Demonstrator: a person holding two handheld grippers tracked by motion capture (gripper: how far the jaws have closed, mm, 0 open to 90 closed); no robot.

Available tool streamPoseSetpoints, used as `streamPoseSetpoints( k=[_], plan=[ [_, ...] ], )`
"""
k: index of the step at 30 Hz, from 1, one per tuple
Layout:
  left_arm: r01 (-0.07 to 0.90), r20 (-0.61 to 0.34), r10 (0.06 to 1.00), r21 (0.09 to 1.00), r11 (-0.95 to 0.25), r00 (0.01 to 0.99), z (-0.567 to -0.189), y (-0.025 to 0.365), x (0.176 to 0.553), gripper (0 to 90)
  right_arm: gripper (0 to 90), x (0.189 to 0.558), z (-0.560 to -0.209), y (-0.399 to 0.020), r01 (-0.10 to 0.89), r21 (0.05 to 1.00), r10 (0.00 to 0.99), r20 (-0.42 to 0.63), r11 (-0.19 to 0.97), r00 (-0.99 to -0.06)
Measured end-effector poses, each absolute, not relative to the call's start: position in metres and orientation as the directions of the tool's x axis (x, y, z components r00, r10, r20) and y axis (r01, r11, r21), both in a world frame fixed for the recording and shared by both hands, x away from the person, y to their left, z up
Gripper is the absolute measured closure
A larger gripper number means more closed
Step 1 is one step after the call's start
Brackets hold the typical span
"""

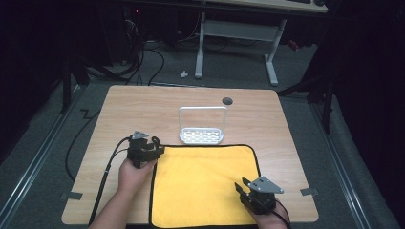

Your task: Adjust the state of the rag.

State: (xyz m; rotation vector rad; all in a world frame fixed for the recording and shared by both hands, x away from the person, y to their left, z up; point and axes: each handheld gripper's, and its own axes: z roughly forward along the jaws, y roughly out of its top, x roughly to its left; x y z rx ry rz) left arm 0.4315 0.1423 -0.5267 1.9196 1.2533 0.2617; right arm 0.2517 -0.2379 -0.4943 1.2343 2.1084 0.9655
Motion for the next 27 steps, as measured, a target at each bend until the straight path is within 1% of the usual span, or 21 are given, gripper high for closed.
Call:
streamPoseSetpoints(
  k=[3,4,6,8,10,16,17,19,23,27],
  plan=[
    [0.665,-0.211,0.851,0.72,-0.198,0.481,-0.529,0.137,0.431,43.6,64.2,0.253,-0.49,-0.221,0.5,0.783,0.861,-0.087,0.37,-0.501],
    [0.659,-0.194,0.854,0.723,-0.208,0.483,-0.529,0.135,0.431,45.1,64.1,0.253,-0.489,-0.216,0.497,0.783,0.855,-0.085,0.375,-0.511],
    [0.643,-0.146,0.863,0.728,-0.237,0.483,-0.53,0.132,0.429,47.7,63.8,0.254,-0.488,-0.206,0.482,0.784,0.843,-0.097,0.392,-0.529],
    [0.615,-0.062,0.871,0.732,-0.292,0.488,-0.53,0.126,0.426,51.6,62.8,0.256,-0.487,-0.195,0.473,0.78,0.828,-0.1,0.409,-0.552],
    [0.603,-0.033,0.873,0.736,-0.308,0.487,-0.531,0.123,0.424,54.7,62.1,0.257,-0.487,-0.186,0.459,0.781,0.815,-0.107,0.424,-0.57],
    [0.58,-0.041,0.864,0.757,-0.301,0.502,-0.533,0.118,0.42,73.0,60.0,0.26,-0.491,-0.153,0.431,0.772,0.77,-0.115,0.466,-0.627],
    [0.58,-0.041,0.864,0.757,-0.301,0.502,-0.533,0.118,0.42,75.0,60.0,0.26,-0.491,-0.153,0.431,0.772,0.77,-0.115,0.466,-0.627],
    [0.582,-0.068,0.857,0.76,-0.287,0.511,-0.534,0.122,0.42,79.3,57.9,0.262,-0.493,-0.136,0.417,0.766,0.744,-0.117,0.489,-0.658],
    [0.636,-0.212,0.841,0.748,-0.189,0.498,-0.536,0.135,0.425,81.7,57.6,0.264,-0.496,-0.111,0.396,0.759,0.705,-0.115,0.517,-0.7],
    [0.656,-0.262,0.833,0.739,-0.152,0.488,-0.537,0.138,0.427,81.8,58.3,0.266,-0.5,-0.086,0.382,0.754,0.668,-0.1,0.535,-0.738]
  ],
)
